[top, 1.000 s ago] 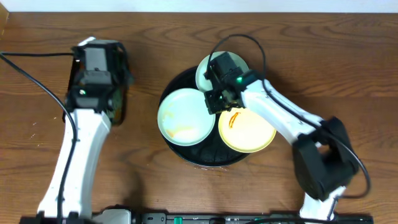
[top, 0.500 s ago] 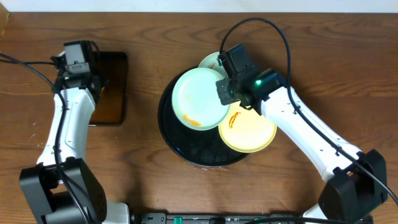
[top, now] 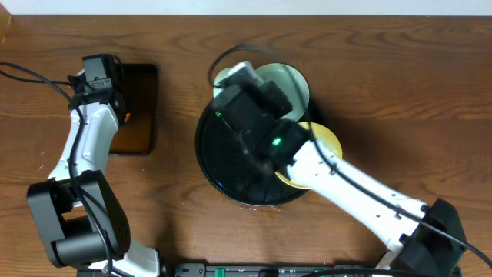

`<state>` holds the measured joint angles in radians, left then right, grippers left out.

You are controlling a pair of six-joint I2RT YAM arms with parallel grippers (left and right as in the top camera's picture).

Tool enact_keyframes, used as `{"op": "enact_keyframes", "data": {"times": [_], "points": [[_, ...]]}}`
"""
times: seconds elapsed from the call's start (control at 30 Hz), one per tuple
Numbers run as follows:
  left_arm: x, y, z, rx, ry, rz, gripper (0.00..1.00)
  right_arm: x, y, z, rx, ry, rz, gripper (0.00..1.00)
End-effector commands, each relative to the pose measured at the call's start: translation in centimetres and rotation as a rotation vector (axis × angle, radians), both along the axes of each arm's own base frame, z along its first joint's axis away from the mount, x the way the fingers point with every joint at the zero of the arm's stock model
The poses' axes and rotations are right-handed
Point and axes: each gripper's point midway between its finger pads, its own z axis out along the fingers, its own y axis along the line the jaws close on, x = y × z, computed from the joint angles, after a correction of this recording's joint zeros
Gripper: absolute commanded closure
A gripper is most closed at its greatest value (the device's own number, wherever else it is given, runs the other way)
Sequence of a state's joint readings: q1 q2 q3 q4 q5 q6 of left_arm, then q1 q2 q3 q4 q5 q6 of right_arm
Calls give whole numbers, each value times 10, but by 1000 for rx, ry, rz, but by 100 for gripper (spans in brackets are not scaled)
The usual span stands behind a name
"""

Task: Clean dirty plates on tray and stack at the side
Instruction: 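Lift the cleaned green plate with the right gripper and move it right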

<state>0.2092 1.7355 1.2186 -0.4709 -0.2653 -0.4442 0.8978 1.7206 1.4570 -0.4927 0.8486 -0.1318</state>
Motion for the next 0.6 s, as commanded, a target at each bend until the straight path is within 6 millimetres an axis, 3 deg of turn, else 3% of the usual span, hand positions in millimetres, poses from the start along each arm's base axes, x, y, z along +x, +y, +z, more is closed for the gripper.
{"op": "enact_keyframes", "data": {"times": [0.0,0.27,0.57], "points": [[-4,3,-4,11,20,5,92,-7,-13,48,-202,-158,-62,99],[-4,3,-4,10,21,5,92,-21,-4,77,-342,-253,-81,99],[-5,3,-6,9,27,5,92,-26,2,76,-254,-270,-92,99]]}}
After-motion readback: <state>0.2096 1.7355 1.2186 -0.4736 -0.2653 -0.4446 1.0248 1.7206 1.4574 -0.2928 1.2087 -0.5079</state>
